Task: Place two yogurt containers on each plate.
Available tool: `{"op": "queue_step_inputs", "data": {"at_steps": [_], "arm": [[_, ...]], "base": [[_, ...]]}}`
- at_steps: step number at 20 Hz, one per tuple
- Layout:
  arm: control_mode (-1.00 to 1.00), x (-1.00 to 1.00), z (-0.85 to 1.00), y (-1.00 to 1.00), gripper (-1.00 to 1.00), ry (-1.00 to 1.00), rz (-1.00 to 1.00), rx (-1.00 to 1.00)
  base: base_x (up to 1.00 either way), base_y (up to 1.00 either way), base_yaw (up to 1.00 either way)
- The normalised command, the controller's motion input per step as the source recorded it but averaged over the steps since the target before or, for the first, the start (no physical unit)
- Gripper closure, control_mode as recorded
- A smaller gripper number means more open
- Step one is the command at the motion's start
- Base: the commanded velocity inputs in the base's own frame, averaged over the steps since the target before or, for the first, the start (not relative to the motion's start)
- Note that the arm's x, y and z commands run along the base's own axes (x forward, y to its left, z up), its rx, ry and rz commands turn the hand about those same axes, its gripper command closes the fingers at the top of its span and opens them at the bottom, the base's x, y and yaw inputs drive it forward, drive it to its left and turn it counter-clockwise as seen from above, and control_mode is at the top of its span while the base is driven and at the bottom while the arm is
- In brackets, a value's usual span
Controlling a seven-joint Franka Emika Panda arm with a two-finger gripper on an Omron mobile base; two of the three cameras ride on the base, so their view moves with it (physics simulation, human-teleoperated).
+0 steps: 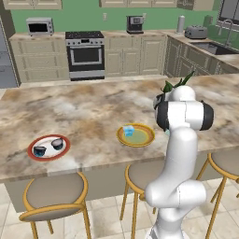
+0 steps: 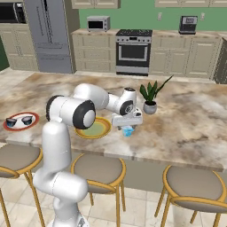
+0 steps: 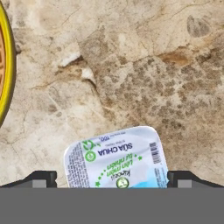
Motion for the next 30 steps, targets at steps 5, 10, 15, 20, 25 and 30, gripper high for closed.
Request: {"op": "queue_step_inputs", "data": {"at_steps": [5, 10, 15, 20, 25, 30], "arm": [[-1.00, 0.07, 0.00, 0.00, -1.00, 0.00, 0.00, 0.00], [-1.00, 0.07, 0.00, 0.00, -1.00, 0.00, 0.00, 0.00], [-1.00, 0.00, 0.02, -0.02, -1.00, 0.00, 0.00, 0.00], [-1.00, 0.00, 0.00, 0.00, -1.00, 0.00, 0.00, 0.00], [-1.00, -0.02, 0.00, 0.00, -1.00, 0.00, 0.00, 0.00], [-1.00, 0.00, 0.00, -0.04, -1.00, 0.00, 0.00, 0.00]], "base": [[0.00, 0.00, 0.00], [0.00, 0.00, 0.00], [0.00, 0.00, 0.00], [0.00, 0.00, 0.00], [0.00, 0.00, 0.00], [0.00, 0.00, 0.00]]}}
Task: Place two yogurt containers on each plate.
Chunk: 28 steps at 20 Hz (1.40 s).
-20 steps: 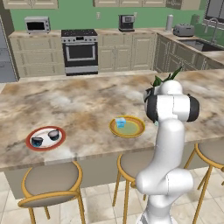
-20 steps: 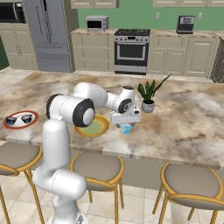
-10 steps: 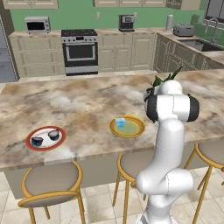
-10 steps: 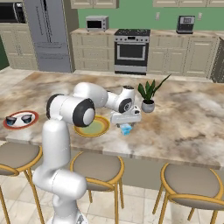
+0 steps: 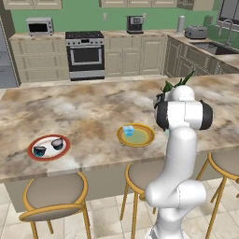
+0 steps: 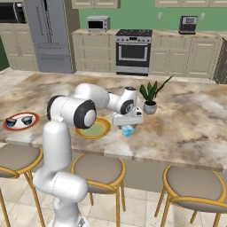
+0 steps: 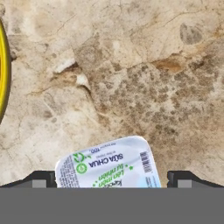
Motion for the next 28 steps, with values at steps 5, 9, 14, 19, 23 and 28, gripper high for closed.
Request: {"op": "queue_step_inputs", "data": {"at_steps": [5, 9, 14, 19, 23, 28], "arm": [[-1.00, 0.00, 0.00, -0.04, -1.00, 0.03, 0.00, 0.00], [-1.00, 0.00, 0.00, 0.00, -1.00, 0.05, 0.00, 0.00], [-1.00, 0.00, 0.00, 0.00, -1.00, 0.04, 0.00, 0.00], [-1.00, 0.00, 0.00, 0.00, -1.00, 0.03, 0.00, 0.00], [-1.00, 0.00, -0.02, 0.00, -1.00, 0.03, 0.00, 0.00], [-1.00, -0.01, -0.09, 0.00, -1.00, 0.09, 0.00, 0.01]], "base": [[0.00, 0.00, 0.00], [0.00, 0.00, 0.00], [0.00, 0.00, 0.00], [0.00, 0.00, 0.00], [0.00, 0.00, 0.00], [0.00, 0.00, 0.00]]}}
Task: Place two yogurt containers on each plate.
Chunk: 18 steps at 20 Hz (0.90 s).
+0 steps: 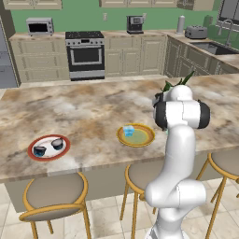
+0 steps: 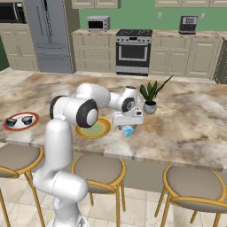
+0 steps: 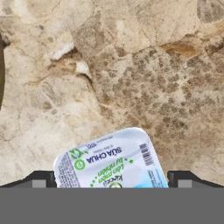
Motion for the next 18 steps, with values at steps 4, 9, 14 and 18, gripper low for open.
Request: {"op": "queue_step_inputs", "data": {"at_steps": [4, 9, 14, 18], "arm": [[-1.00, -0.03, -0.22, 0.00, -1.00, 0.07, 0.00, 0.02], [-1.00, -0.11, -0.29, 0.00, -1.00, -0.06, 0.01, 0.00], [-1.00, -0.11, -0.28, 0.00, 1.00, -0.09, 0.01, 0.00], [-1.00, -0.10, -0.08, 0.00, 1.00, -0.04, 0.00, 0.00]], "base": [[0.00, 0.00, 0.00], [0.00, 0.00, 0.00], [0.00, 0.00, 0.00], [0.00, 0.00, 0.00]]}}
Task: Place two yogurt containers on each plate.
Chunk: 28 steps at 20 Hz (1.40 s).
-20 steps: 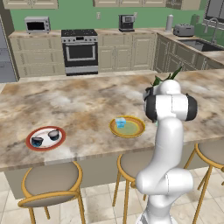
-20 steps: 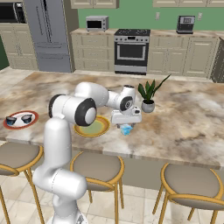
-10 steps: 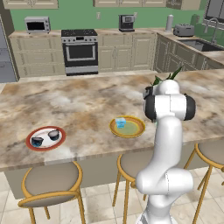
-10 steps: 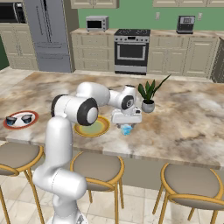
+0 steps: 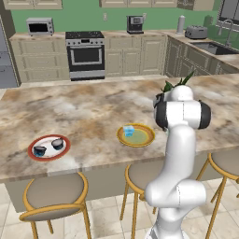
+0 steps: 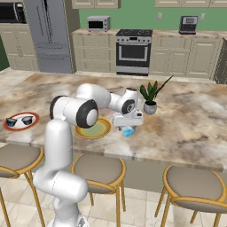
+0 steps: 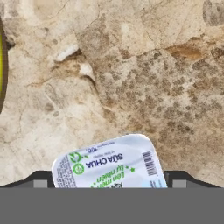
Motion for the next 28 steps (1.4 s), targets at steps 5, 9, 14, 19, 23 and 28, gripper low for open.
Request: {"op": "queue_step_inputs", "data": {"at_steps": [5, 9, 14, 19, 23, 28], "arm": [[-1.00, -0.18, 0.10, 0.00, 1.00, -0.03, 0.00, 0.01], [-1.00, -0.21, 0.24, 0.00, 1.00, -0.01, 0.00, 0.00], [-1.00, -0.24, 0.28, 0.27, 1.00, 0.03, 0.00, 0.00], [-1.00, -0.19, 0.23, 0.63, 1.00, 0.09, 0.00, 0.00], [-1.00, -0.13, 0.14, 0.59, 1.00, 0.06, 0.00, 0.00], [-1.00, -0.02, 0.04, 0.62, 1.00, 0.07, 0.00, 0.01]], "base": [[0.00, 0.00, 0.00], [0.00, 0.00, 0.00], [0.00, 0.00, 0.00], [0.00, 0.00, 0.00], [0.00, 0.00, 0.00], [0.00, 0.00, 0.00]]}}
